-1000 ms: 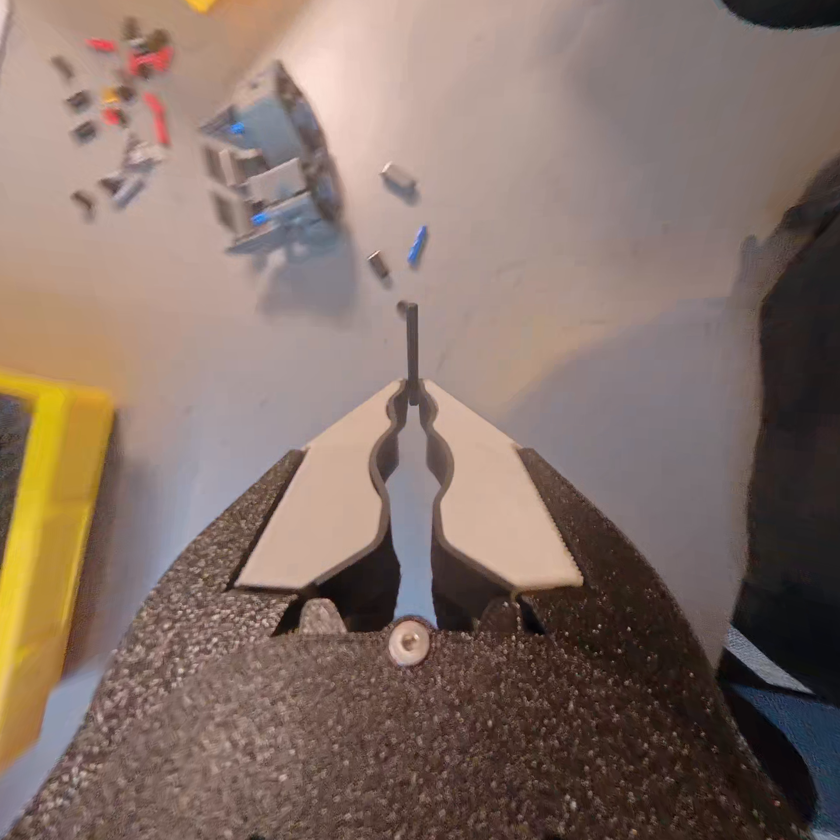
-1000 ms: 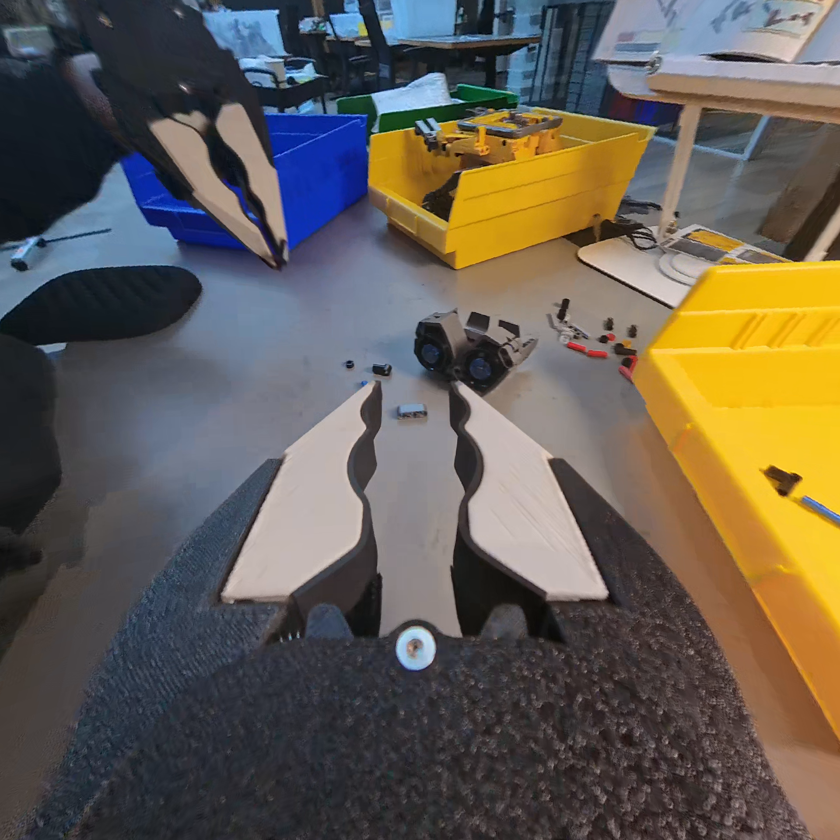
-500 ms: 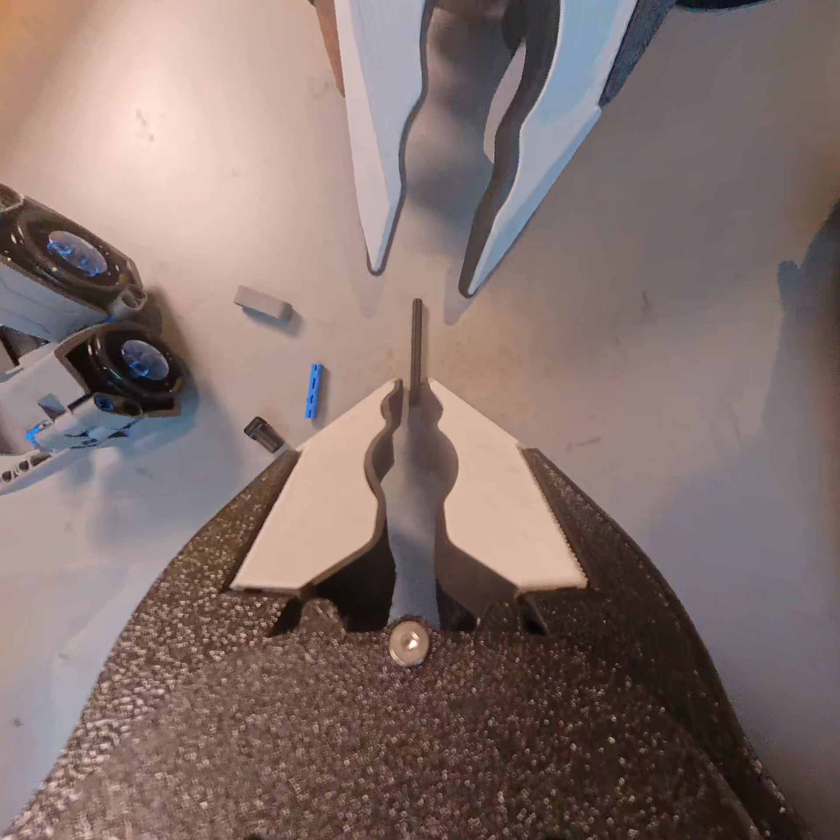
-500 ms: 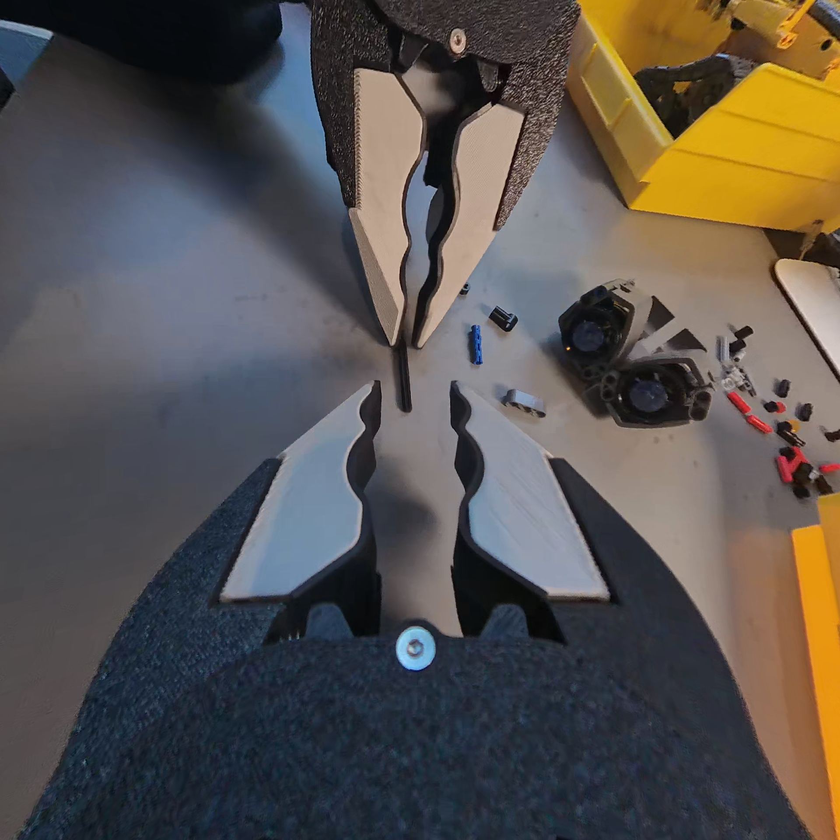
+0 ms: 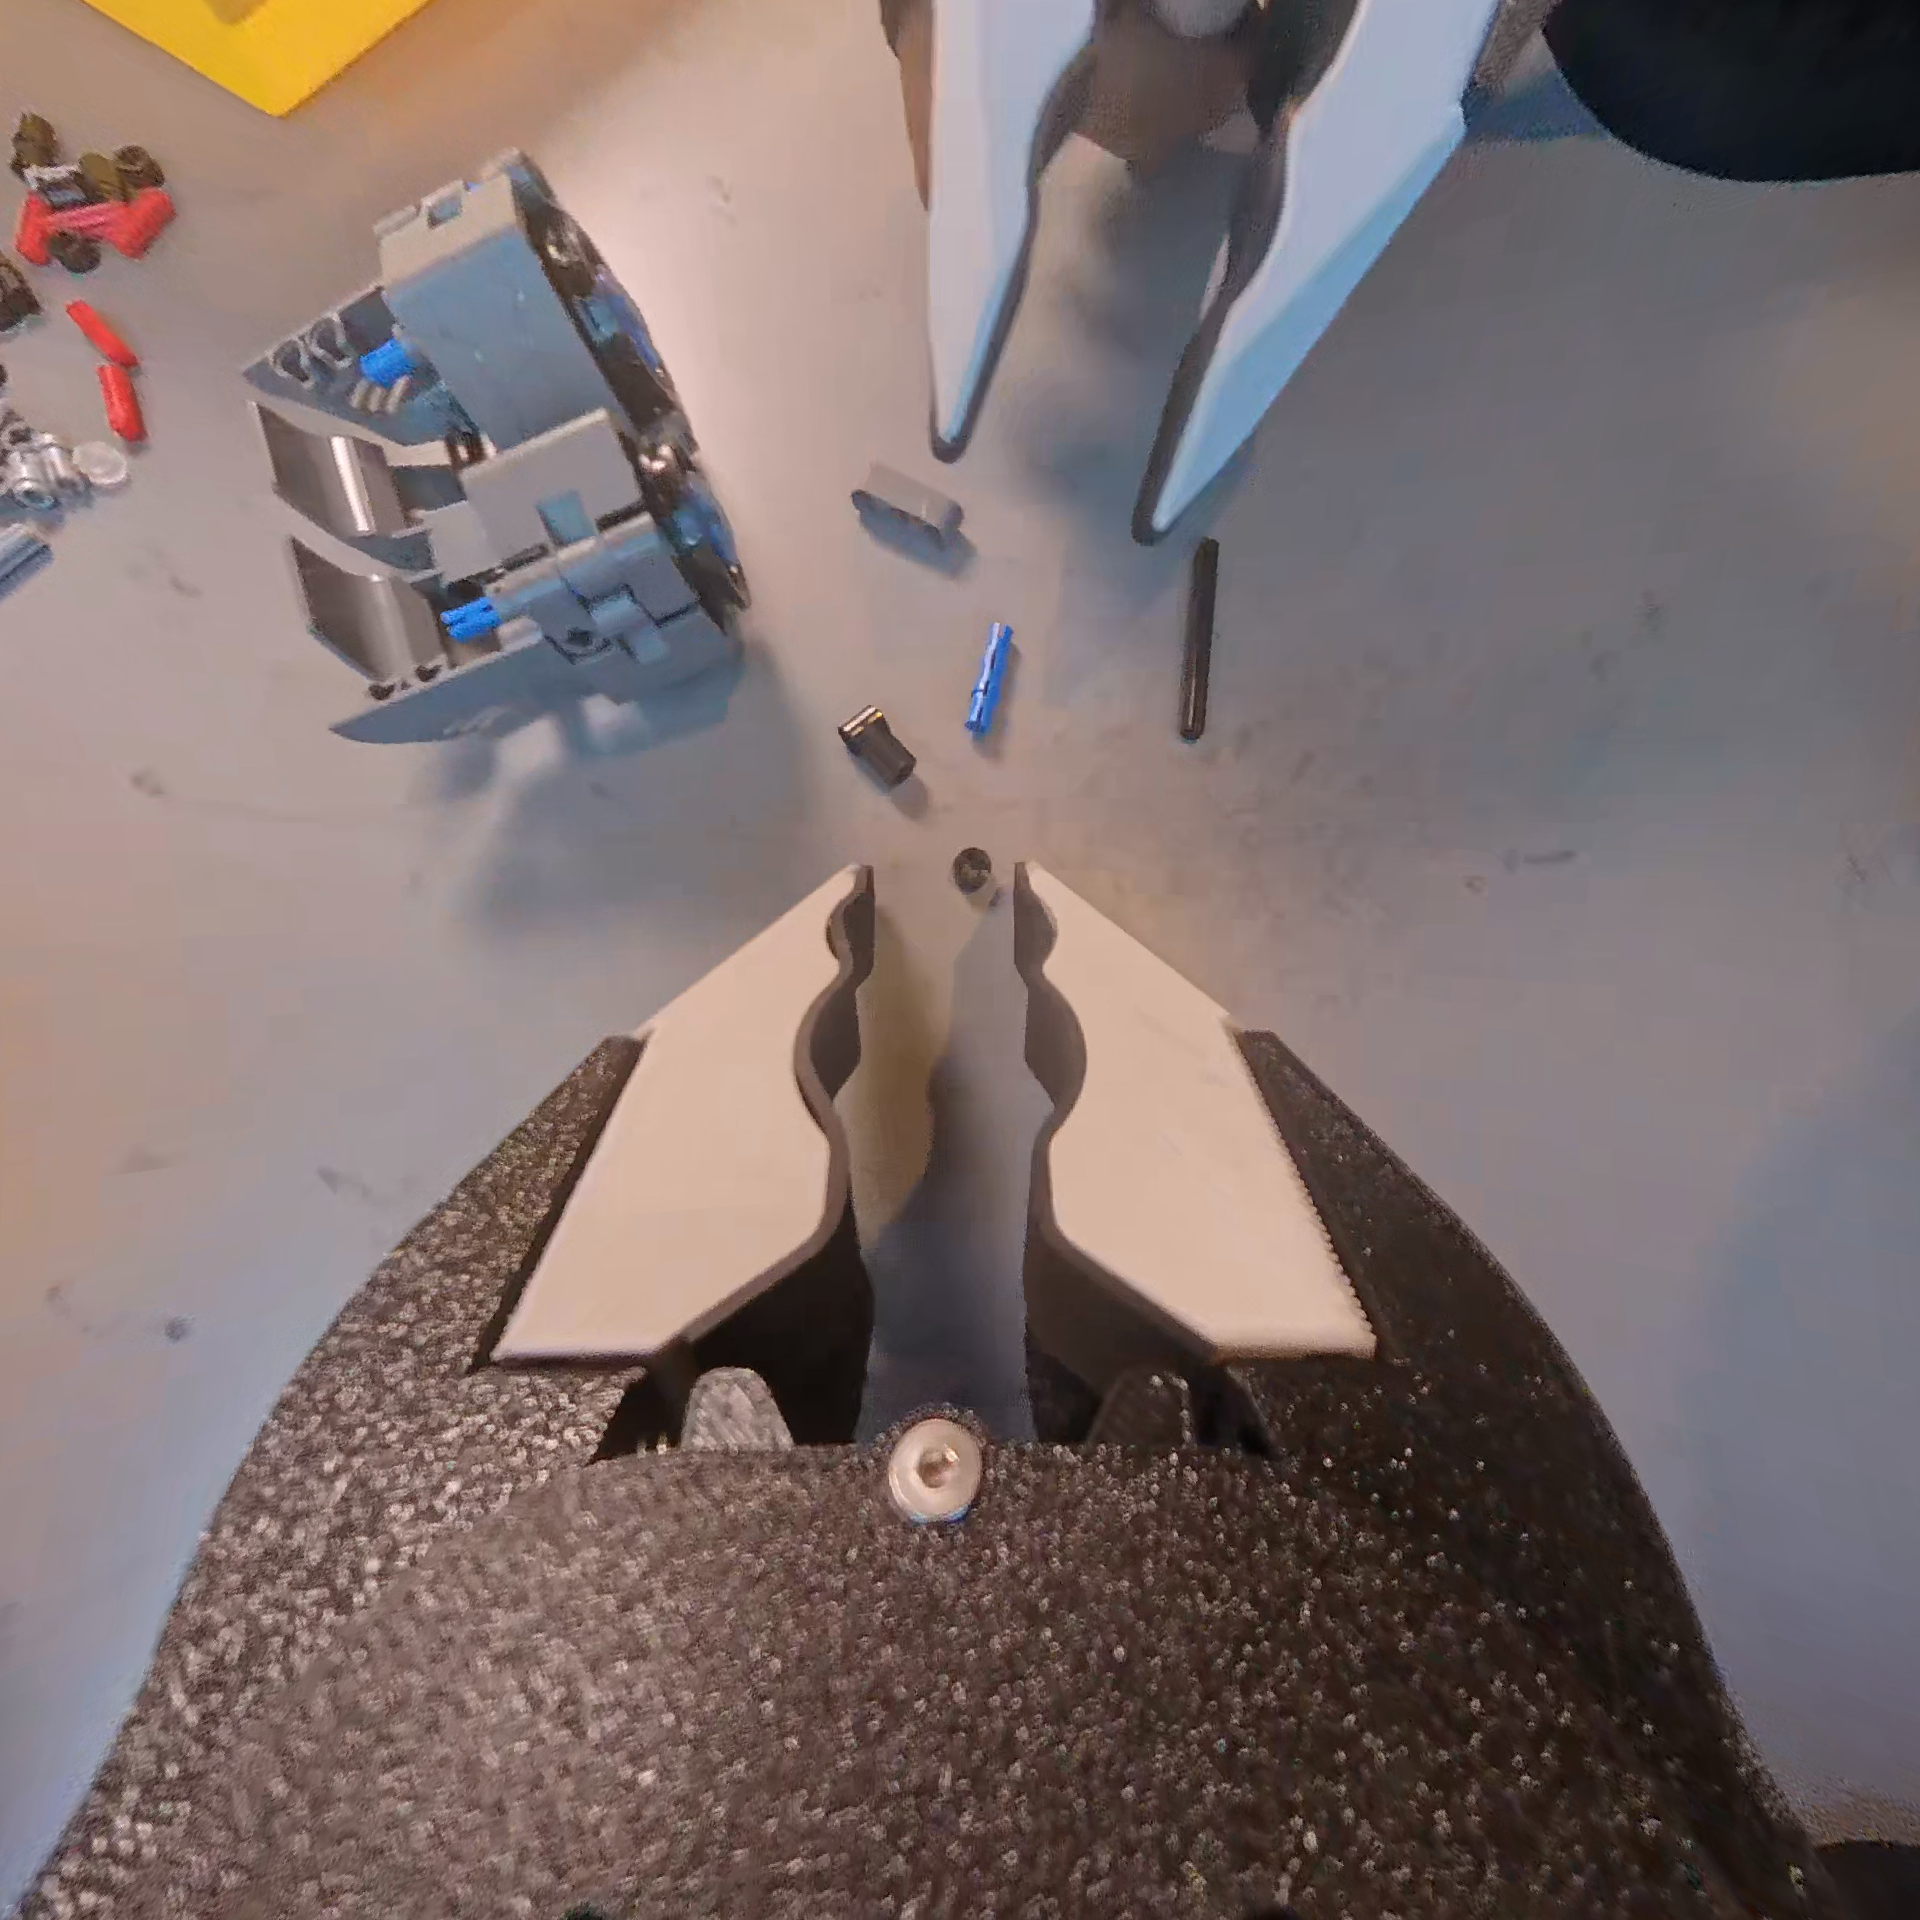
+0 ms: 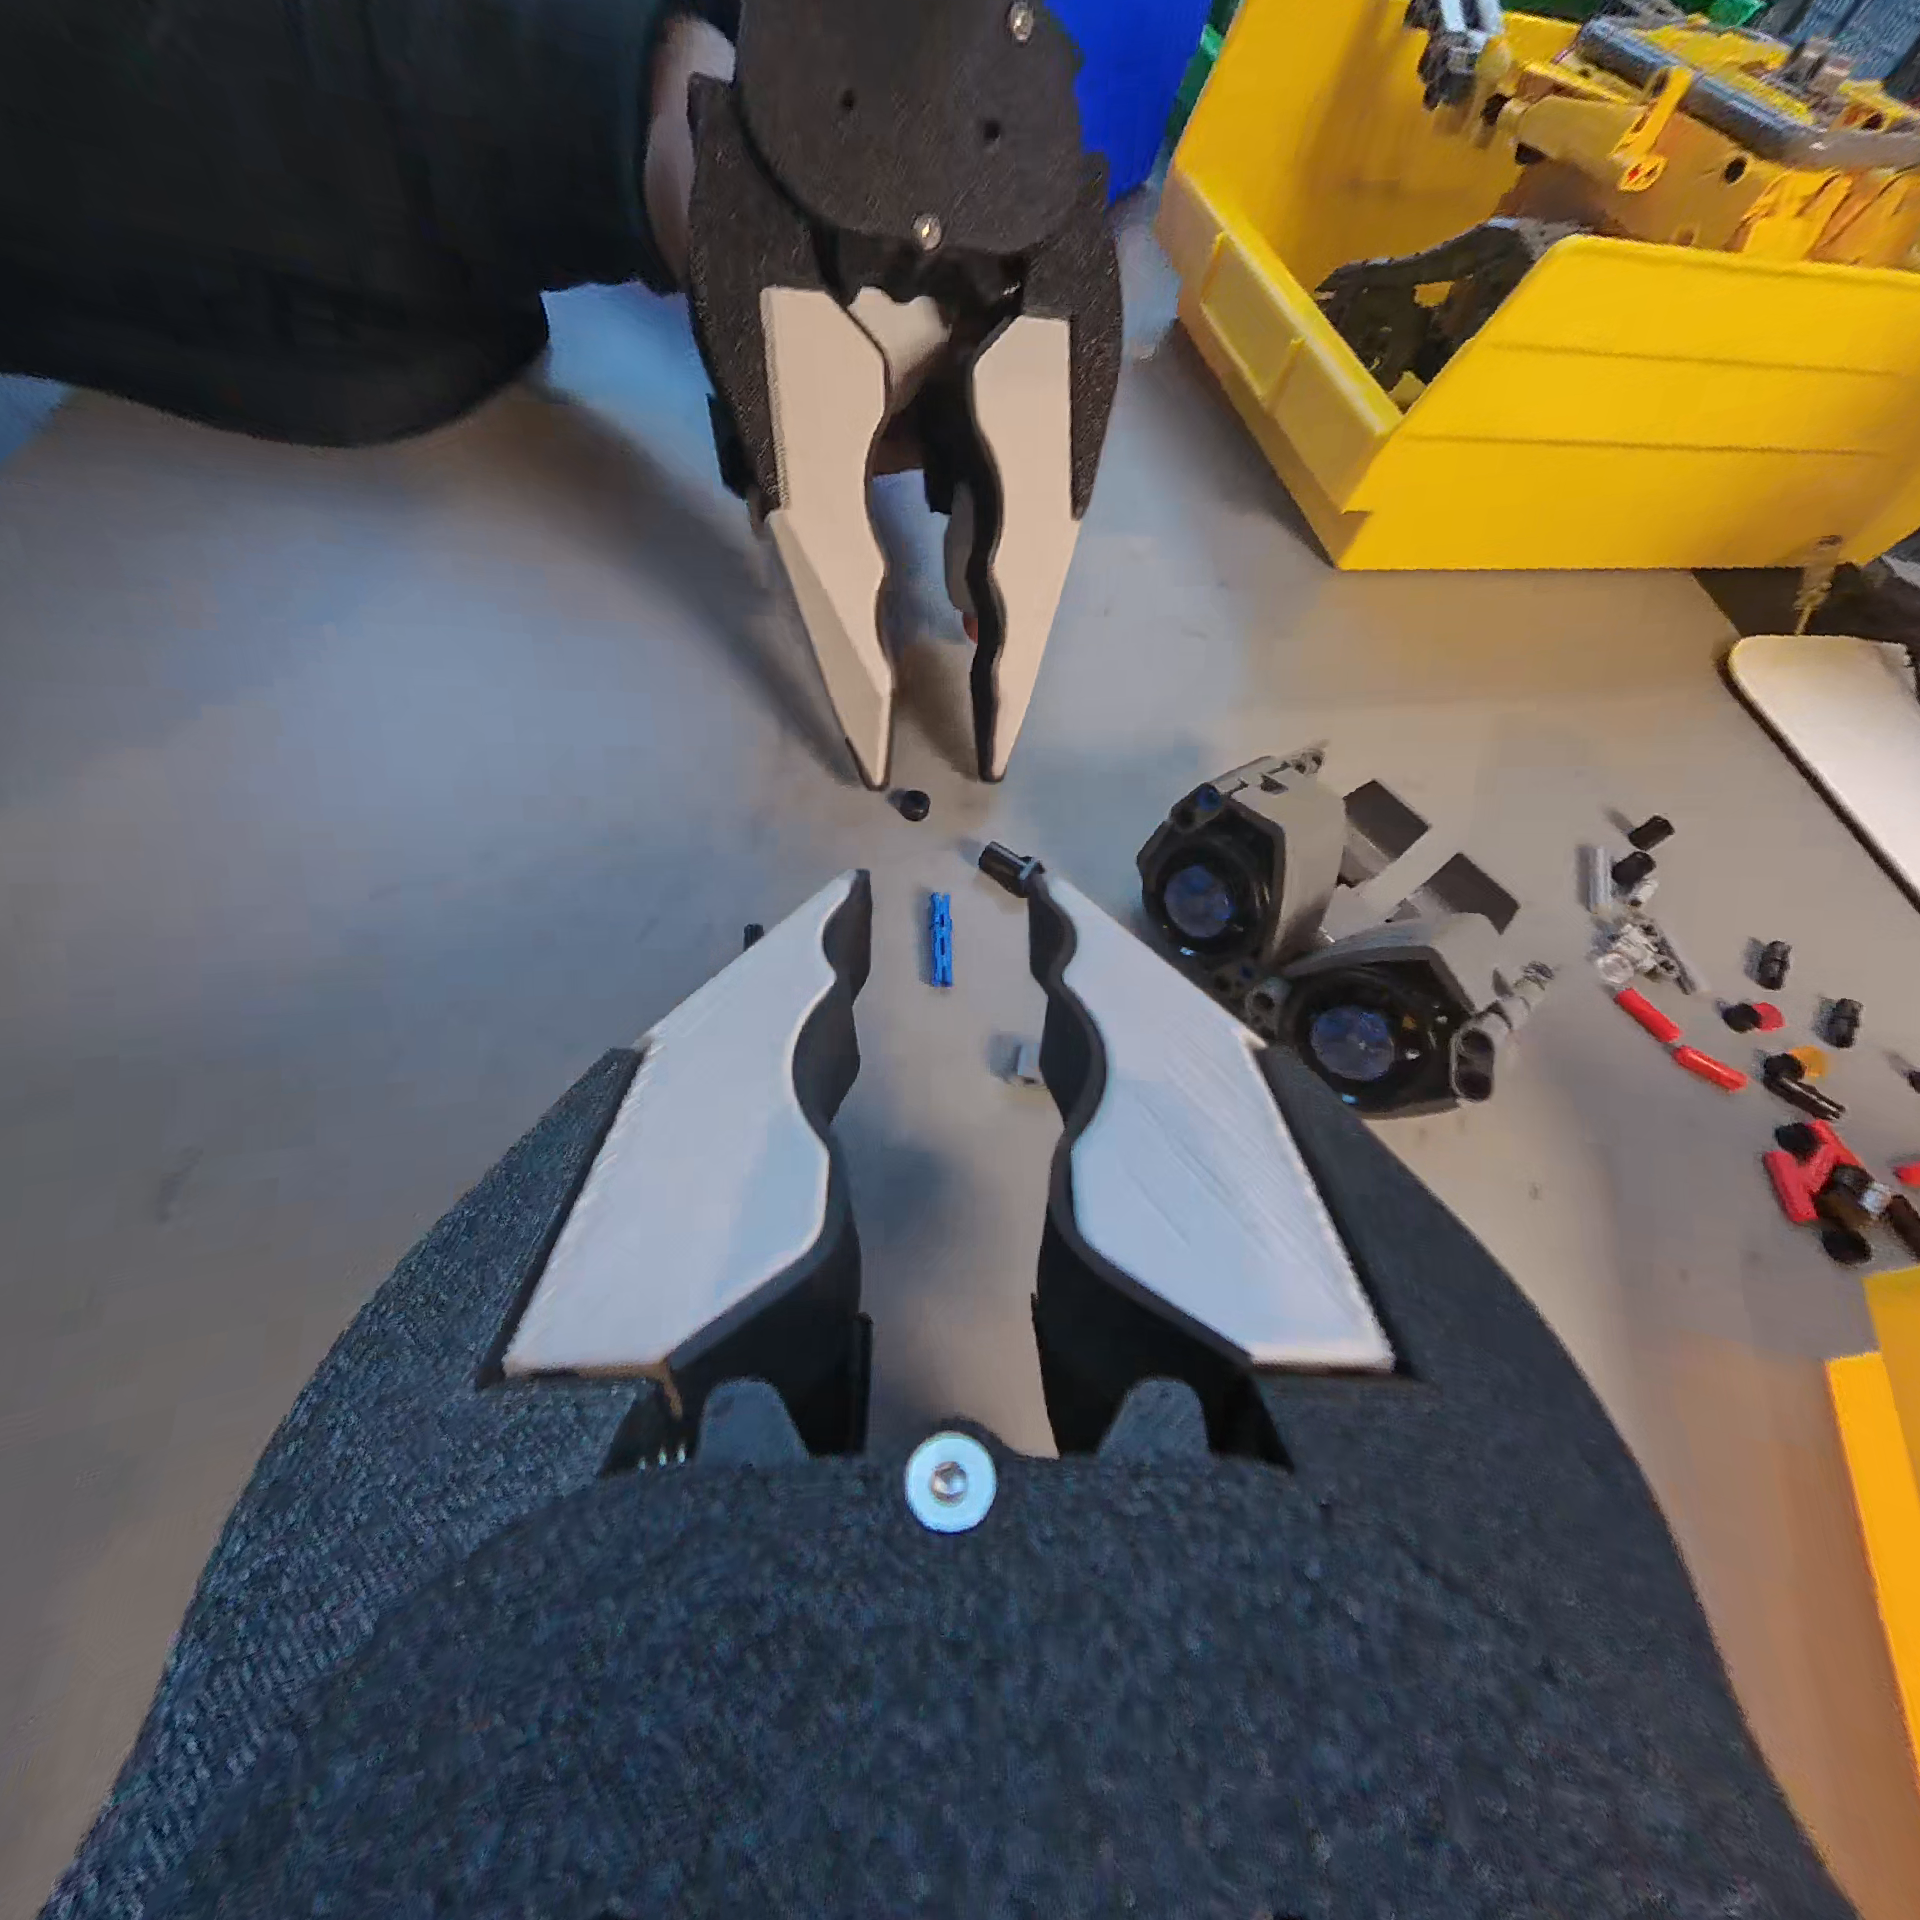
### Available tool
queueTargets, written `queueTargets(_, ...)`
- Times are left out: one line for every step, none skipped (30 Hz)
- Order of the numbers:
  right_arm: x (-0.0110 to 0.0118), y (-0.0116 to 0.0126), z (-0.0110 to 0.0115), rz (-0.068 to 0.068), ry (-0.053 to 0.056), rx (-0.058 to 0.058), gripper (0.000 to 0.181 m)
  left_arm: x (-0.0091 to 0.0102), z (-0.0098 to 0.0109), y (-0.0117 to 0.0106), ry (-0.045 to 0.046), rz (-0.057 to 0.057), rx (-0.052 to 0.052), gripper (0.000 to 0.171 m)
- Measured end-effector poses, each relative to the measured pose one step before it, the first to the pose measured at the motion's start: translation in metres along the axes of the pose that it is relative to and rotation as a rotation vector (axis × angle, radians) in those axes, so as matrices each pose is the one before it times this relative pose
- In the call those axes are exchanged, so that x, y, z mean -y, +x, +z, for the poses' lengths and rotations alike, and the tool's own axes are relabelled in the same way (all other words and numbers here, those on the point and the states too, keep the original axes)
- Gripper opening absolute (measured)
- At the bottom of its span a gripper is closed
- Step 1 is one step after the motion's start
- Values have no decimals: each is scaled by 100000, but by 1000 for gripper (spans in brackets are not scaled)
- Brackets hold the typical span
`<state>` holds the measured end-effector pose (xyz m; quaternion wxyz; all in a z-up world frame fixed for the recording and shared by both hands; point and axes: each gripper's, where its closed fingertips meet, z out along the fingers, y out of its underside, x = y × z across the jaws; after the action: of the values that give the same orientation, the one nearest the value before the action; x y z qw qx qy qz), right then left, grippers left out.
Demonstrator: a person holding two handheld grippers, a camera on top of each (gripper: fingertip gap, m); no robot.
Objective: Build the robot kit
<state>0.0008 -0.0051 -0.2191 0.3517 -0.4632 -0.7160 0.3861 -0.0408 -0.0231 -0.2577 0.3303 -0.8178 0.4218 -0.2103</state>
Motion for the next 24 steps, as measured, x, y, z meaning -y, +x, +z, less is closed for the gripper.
queueTargets(69,103,-132,92,831,-518,29,-110,187,186,-787,1881,-234,25)
queueTargets(72,-1,-223,-868,908,-925,29,57,101,29,208,1642,694,24)
queueTargets(-62,-72,-222,-972,104,-845,29,15,82,76,-22,1220,12,20)
queueTargets(-174,-77,-197,-802,-579,-879,28,36,54,-178,-36,1032,1572,16)
queueTargets(-209,-62,-159,-1027,-752,-1123,28,-14,26,-119,-382,1448,1261,13)
queueTargets(-214,-108,-150,-1419,-990,-953,28,8,11,69,-277,1394,61,12)
queueTargets(-232,-55,-119,-1497,-1115,-1168,28,6,24,124,-112,929,-429,9)
queueTargets(-257,-27,-83,-1485,-1203,-1215,28,11,11,78,-64,807,-20,6)
queueTargets(-238,-91,-36,-1376,-1212,-564,28,-14,-8,3,-186,880,504,6)
queueTargets(-161,-68,-11,-961,-852,-419,28,-24,-20,8,-156,636,423,6)
queueTargets(-84,-30,-1,-663,-477,-485,28,-12,-11,7,-101,428,311,6)
queueTargets(-66,-35,14,-544,-361,-188,28,-13,-10,11,-109,362,157,6)
queueTargets(-68,-60,5,-442,-411,24,28,-12,-16,3,49,125,-37,6)
queueTargets(-59,-74,-4,-468,-292,96,28,-8,3,-5,314,-271,-195,6)
queueTargets(-38,-58,-29,-505,-88,-59,28,-4,-13,-5,421,-650,-280,6)
queueTargets(-8,-43,-31,-338,38,-150,28,4,-5,-1,404,-833,-242,6)
queueTargets(19,-34,-62,-135,224,-113,28,6,1,-16,326,-829,-70,6)
queueTargets(25,26,-73,134,291,-309,28,4,-6,-14,356,-920,240,6)
queueTargets(67,85,-81,290,620,-611,28,15,-9,-9,515,-1002,581,6)
queueTargets(98,149,-88,560,832,-745,28,-7,-5,-11,709,-790,817,6)
queueTargets(97,181,-86,949,832,-615,28,-4,-9,-5,767,-478,824,6)
queueTargets(106,176,-103,1206,918,-349,28,-7,-19,-9,461,-81,644,7)
queueTargets(128,174,-107,1317,1066,-250,28,5,-36,-9,106,257,345,7)
queueTargets(133,177,-128,1318,1170,-250,28,113,-73,29,781,12,-415,12)
